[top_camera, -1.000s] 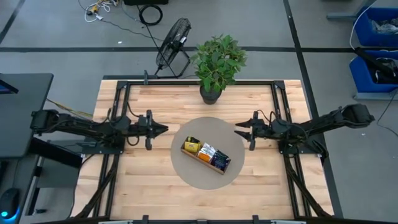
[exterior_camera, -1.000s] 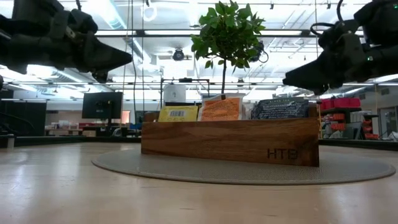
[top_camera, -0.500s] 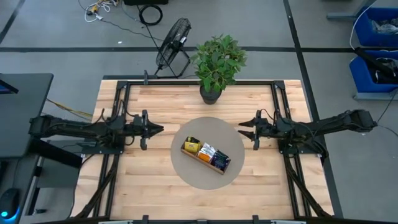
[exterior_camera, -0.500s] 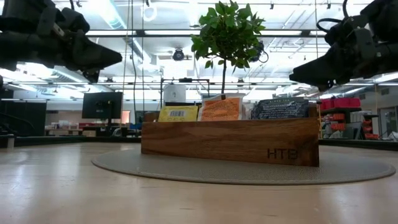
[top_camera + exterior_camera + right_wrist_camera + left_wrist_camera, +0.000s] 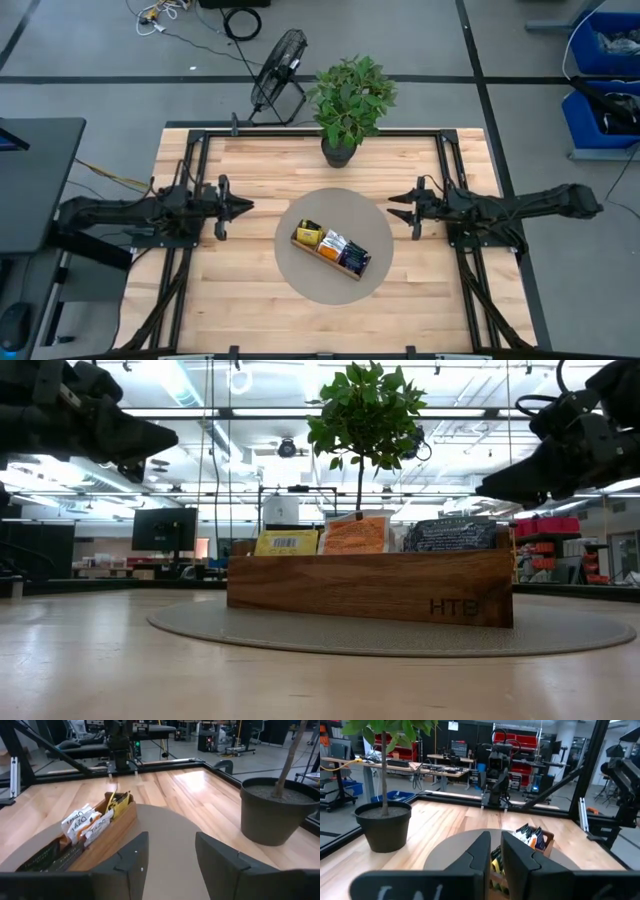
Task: Pick & Place Tea
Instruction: Return to Home Position
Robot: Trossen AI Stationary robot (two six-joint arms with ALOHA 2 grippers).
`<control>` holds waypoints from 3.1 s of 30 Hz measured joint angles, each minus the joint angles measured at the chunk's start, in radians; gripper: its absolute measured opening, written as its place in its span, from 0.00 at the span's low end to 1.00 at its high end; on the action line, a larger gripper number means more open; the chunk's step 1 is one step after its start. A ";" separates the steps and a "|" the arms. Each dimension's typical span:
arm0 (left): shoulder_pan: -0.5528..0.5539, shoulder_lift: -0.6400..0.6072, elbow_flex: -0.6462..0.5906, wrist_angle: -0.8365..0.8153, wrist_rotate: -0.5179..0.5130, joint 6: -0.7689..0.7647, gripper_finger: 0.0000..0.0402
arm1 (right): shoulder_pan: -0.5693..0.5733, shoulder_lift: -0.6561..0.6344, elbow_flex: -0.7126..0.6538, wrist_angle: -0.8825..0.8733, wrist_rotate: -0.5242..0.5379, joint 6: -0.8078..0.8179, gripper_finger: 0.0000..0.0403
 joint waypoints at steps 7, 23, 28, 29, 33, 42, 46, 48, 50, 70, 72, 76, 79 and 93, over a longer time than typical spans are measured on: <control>0.000 -0.136 0.000 -0.123 -0.001 0.002 0.11 | 0.000 -0.088 0.000 -0.091 0.000 -0.007 0.43; 0.000 -0.239 0.038 -0.288 -0.002 0.019 0.11 | 0.000 -0.259 0.000 -0.228 0.000 -0.027 0.43; 0.000 -0.240 0.073 -0.323 0.005 0.015 0.11 | 0.000 -0.283 0.000 -0.228 -0.014 -0.025 0.43; 0.000 -0.240 0.082 -0.339 0.005 0.015 0.11 | 0.000 -0.283 0.000 -0.228 -0.013 -0.026 0.43; 0.000 -0.240 0.096 -0.360 0.008 0.011 0.11 | -0.010 -0.283 0.000 -0.228 -0.005 -0.028 0.43; 0.000 -0.240 0.090 -0.378 0.046 0.076 0.11 | -0.033 -0.283 0.000 -0.231 -0.035 -0.032 0.43; 0.000 -0.238 -0.008 -0.169 0.061 0.092 0.11 | -0.033 -0.283 0.000 -0.233 -0.036 -0.026 0.43; 0.000 -0.239 -0.035 -0.111 0.061 0.095 0.11 | -0.033 -0.283 0.000 -0.234 -0.036 -0.025 0.43; 0.000 -0.238 -0.035 -0.158 0.059 0.076 0.11 | -0.033 -0.283 0.000 -0.234 -0.037 -0.020 0.43; 0.000 -0.237 -0.036 -0.169 0.077 0.070 0.11 | -0.051 -0.283 0.000 -0.237 -0.060 -0.030 0.43; 0.000 -0.237 -0.036 -0.169 0.077 0.068 0.11 | -0.051 -0.283 0.000 -0.237 -0.060 -0.030 0.43; 0.000 -0.237 -0.036 -0.169 0.077 0.076 0.11 | -0.051 -0.283 0.000 -0.237 -0.062 0.015 0.43; 0.000 -0.237 -0.036 -0.168 0.076 0.072 0.11 | -0.051 -0.283 0.000 -0.237 -0.062 0.070 0.43; 0.000 -0.237 -0.037 -0.168 0.076 0.073 0.11 | -0.051 -0.283 0.000 -0.236 -0.060 0.068 0.43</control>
